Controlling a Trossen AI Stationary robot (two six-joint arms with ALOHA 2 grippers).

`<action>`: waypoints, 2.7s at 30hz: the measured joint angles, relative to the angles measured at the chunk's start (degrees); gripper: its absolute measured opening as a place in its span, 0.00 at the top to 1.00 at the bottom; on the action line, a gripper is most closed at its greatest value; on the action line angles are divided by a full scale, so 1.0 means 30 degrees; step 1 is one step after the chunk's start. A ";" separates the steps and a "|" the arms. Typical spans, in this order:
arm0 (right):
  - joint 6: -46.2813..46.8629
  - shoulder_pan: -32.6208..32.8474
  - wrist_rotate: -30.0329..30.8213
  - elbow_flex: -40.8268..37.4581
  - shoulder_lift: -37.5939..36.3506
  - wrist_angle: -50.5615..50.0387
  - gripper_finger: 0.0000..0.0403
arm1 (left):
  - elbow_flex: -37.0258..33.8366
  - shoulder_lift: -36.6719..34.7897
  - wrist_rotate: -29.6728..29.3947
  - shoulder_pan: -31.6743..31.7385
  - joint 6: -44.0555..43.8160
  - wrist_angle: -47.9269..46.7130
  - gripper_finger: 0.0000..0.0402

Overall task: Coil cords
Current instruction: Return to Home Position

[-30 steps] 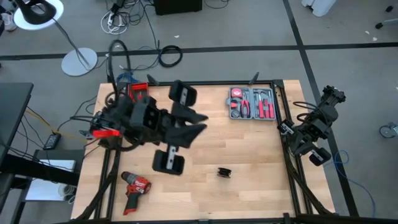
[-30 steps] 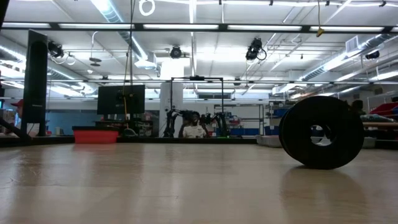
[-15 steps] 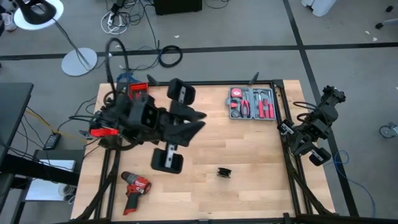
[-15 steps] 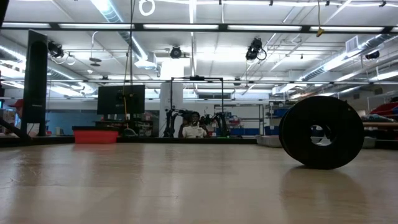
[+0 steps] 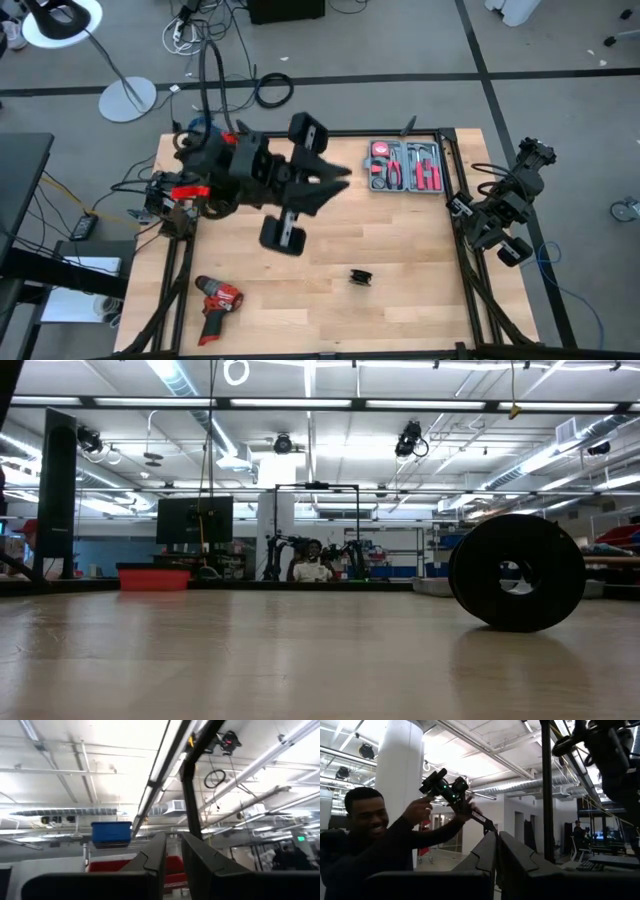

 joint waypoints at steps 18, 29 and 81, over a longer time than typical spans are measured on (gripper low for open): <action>0.0000 0.0000 0.0007 0.0000 0.0000 0.0001 0.94 | -0.0003 -0.1021 -0.0346 0.0721 -0.0670 -1.4457 0.84; 0.0000 0.0000 0.0015 0.0000 0.0000 0.0002 0.94 | -0.6140 -0.3815 -0.0443 -0.0738 0.1256 -1.3144 0.84; -0.0005 0.0000 0.0015 0.0000 0.0000 0.0001 0.94 | -4.3321 -2.2039 -0.0386 -0.0833 -0.2039 1.5218 0.84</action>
